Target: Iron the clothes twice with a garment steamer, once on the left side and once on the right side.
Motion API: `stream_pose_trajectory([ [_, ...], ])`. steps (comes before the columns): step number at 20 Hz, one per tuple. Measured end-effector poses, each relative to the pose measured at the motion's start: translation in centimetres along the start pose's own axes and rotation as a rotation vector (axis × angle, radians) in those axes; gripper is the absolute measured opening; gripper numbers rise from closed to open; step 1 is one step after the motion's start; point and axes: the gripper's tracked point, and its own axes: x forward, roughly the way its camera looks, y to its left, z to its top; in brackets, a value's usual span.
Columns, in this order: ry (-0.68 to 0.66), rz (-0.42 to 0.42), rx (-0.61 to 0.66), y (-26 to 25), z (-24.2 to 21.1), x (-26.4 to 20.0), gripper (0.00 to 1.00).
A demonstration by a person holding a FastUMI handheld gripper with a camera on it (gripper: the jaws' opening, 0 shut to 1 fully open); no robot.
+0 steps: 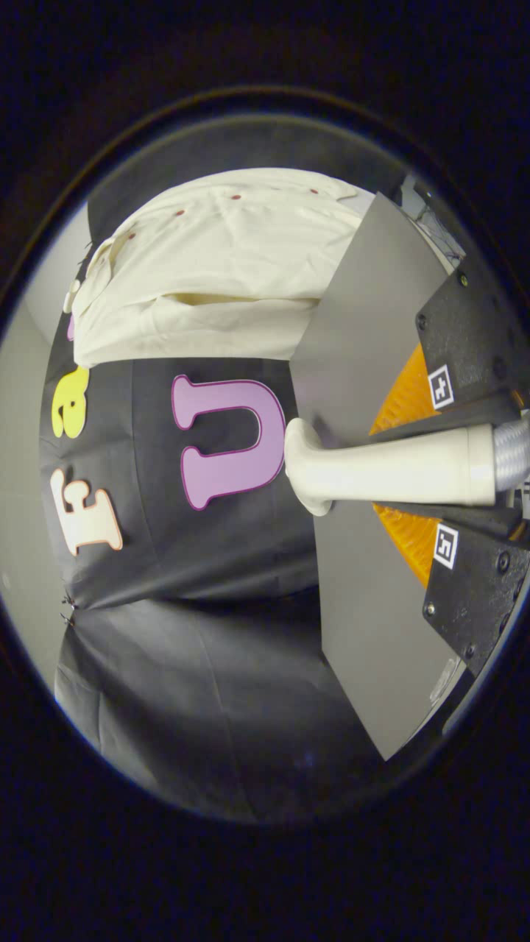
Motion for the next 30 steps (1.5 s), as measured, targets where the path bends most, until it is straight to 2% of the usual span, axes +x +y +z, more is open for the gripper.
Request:
stream_pose_trajectory([
  [9,-0.056,-0.014,0.005,0.0,0.8,-1.2,0.41],
  [19,-0.184,0.029,-0.067,-0.2,5.1,-9.5,0.41],
  [23,-0.24,0.028,-0.107,-2.6,7.0,-13.0,0.4],
  [30,-0.314,0.006,-0.069,-9.9,11.2,-15.7,0.4],
])
